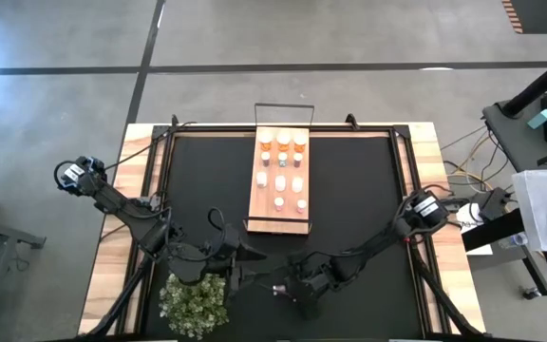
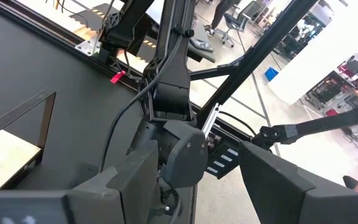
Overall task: Pick and place medicine bottles onto shelf by color
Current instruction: Put the pink pill bottle aligned with the other pink pill bottles on the shelf
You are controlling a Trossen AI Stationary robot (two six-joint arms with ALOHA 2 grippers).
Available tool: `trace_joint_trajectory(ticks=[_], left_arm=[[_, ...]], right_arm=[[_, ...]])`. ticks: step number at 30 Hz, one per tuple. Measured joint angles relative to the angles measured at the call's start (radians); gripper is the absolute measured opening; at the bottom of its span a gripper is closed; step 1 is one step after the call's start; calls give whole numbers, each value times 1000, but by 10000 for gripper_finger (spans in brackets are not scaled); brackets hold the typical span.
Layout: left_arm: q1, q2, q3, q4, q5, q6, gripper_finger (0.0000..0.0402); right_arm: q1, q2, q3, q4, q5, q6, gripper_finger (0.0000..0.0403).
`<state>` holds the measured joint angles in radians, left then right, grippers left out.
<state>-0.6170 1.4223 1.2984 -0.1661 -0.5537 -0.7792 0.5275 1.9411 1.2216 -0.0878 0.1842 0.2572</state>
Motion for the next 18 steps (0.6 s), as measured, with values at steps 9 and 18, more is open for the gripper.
trace_joint_trajectory(ticks=[9,18], left_arm=[[0,0,0,1,0,9,207],[21,0,-1,61,-1,9,207]], right_arm=[[-5,-188,0,-145,4,29,107],[-5,-471,0,-257,43,47,95]])
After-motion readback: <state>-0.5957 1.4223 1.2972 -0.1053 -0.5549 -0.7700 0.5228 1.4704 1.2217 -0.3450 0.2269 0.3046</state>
